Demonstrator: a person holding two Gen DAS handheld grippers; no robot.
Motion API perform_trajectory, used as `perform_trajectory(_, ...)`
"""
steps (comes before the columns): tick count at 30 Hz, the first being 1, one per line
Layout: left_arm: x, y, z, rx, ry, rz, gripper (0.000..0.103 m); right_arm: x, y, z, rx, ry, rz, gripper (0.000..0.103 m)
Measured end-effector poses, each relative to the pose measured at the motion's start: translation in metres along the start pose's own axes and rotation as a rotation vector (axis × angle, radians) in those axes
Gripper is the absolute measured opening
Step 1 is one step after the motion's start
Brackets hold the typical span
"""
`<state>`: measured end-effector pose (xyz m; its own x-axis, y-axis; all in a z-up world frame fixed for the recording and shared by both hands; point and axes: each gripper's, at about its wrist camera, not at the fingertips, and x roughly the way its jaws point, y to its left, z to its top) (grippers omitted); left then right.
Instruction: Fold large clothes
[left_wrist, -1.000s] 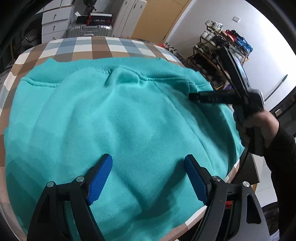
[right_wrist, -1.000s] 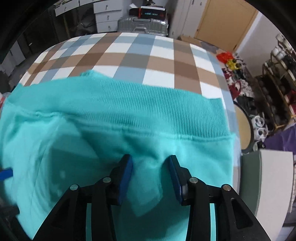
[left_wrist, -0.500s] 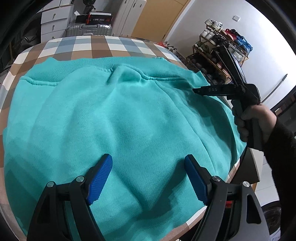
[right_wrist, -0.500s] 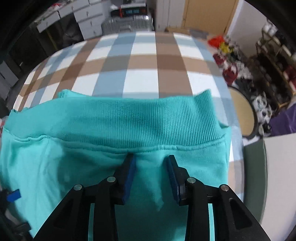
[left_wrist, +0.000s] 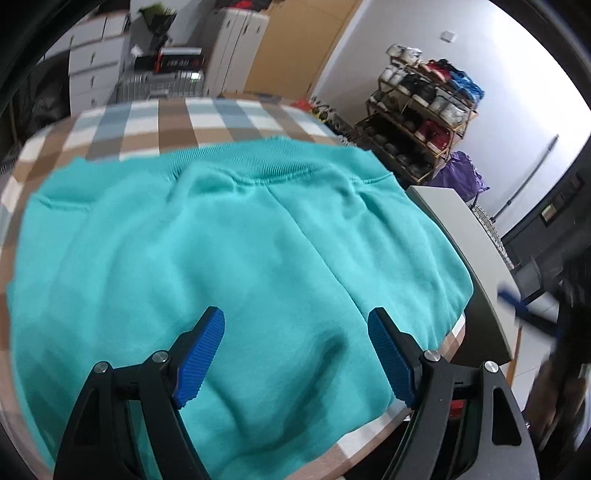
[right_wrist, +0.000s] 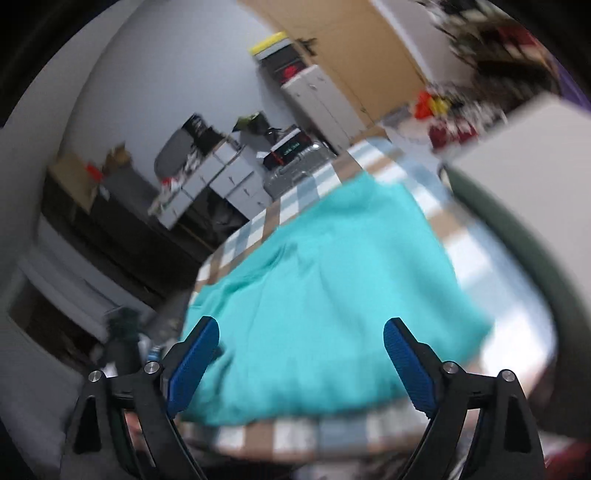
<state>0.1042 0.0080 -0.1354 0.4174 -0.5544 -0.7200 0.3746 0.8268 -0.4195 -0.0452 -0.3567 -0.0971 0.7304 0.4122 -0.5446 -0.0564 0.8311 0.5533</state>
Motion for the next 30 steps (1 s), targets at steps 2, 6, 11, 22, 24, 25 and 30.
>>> perform_trajectory(2,0.003,-0.001,0.001,-0.008,-0.004,0.016,0.076,0.003,-0.014,-0.018,0.078,0.042,-0.006,0.095)
perform_trajectory(6,0.006,-0.003,0.0,-0.022,-0.006,0.03,0.076,0.034,-0.045,-0.033,0.255,0.149,-0.028,0.095)
perform_trajectory(11,0.008,0.007,-0.001,-0.071,0.002,0.014,0.076,0.067,-0.057,-0.026,0.367,0.203,-0.027,0.095)
perform_trajectory(22,0.011,0.009,-0.003,-0.089,0.027,0.014,0.076,0.099,-0.065,-0.003,0.44,0.088,-0.25,0.094)
perform_trajectory(24,0.013,0.008,-0.004,-0.073,0.033,0.023,0.076,0.1,-0.063,-0.001,0.44,0.058,-0.246,0.077)
perform_trajectory(25,0.014,0.007,-0.004,-0.065,0.037,0.027,0.076,0.097,-0.059,-0.003,0.422,0.027,-0.237,0.061)
perform_trajectory(30,0.016,0.005,-0.005,-0.049,0.053,0.034,0.076,0.078,-0.025,0.001,0.186,-0.082,-0.199,0.02)
